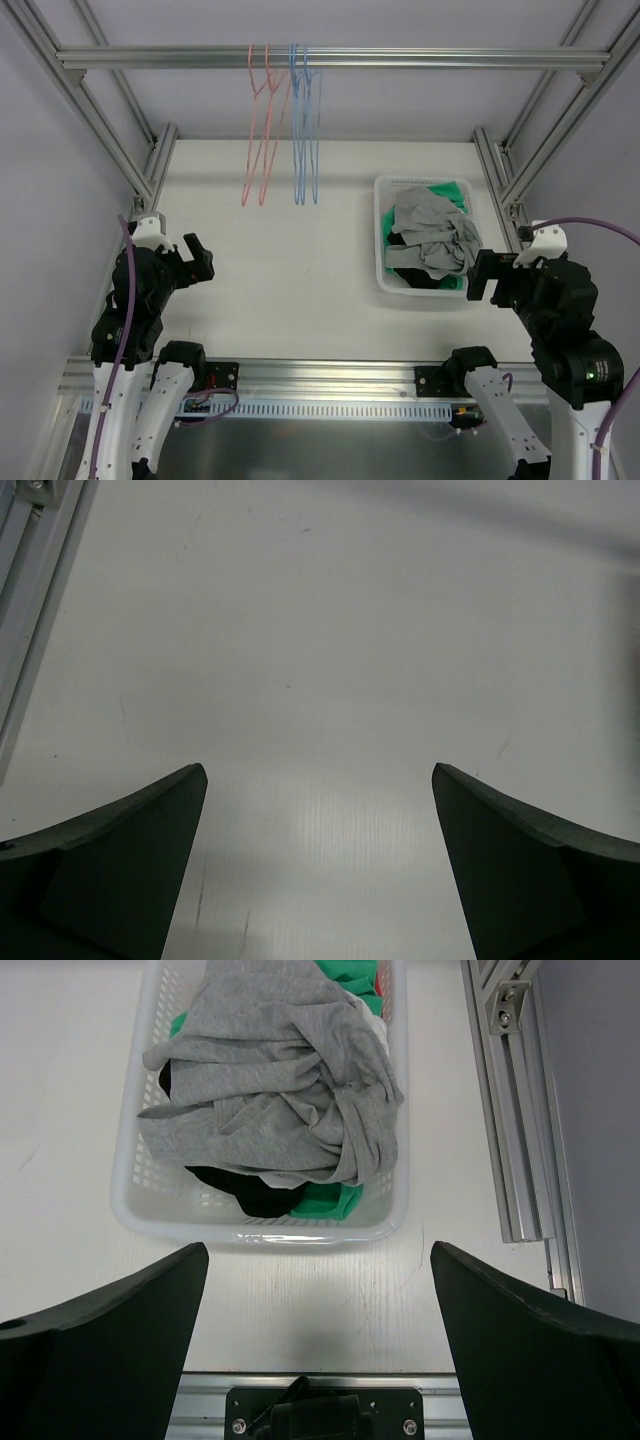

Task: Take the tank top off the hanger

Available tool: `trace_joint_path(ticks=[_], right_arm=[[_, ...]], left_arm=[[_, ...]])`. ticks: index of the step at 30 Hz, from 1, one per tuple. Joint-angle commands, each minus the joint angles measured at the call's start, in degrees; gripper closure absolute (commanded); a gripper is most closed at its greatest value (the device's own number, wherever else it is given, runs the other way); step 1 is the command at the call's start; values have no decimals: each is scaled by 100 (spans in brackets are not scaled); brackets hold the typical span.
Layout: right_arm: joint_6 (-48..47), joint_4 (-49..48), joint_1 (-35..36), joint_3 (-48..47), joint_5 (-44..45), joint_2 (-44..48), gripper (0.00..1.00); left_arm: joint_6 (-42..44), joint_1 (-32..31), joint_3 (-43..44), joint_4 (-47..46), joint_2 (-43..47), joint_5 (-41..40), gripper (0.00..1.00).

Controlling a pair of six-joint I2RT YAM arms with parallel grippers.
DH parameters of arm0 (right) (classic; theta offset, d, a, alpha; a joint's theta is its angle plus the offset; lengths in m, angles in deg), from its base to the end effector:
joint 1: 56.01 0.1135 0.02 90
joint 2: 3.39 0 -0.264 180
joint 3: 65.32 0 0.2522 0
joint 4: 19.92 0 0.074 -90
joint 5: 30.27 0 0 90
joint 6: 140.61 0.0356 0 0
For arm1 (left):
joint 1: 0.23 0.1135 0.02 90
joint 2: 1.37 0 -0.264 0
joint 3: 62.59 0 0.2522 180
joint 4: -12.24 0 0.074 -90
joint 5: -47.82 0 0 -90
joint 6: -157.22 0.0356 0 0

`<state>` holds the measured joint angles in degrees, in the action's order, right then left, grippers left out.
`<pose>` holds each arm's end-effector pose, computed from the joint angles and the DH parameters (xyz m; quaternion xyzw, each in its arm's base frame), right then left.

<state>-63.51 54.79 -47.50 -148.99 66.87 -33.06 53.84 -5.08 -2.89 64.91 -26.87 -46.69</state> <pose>0.0413 0.0017 0.4096 -0.1177 0.8134 -0.0729 0.5650 0.0941 -0.0052 0.3342 -0.0832 0.8068 -0.0610 0.5817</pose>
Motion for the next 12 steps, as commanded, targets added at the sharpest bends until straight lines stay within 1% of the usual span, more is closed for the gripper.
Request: trace_joint_path(ticks=[1, 7, 12], right_arm=[[-36, -39, 45, 144, 95, -74, 0], [-45, -118, 36, 407, -63, -171, 0], [-54, -162, 36, 434, -204, -223, 0]], left_arm=[[20, -34, -14, -103, 27, 135, 1], [12, -35, -23, -95, 71, 126, 1], [12, -43, -14, -95, 80, 135, 1]])
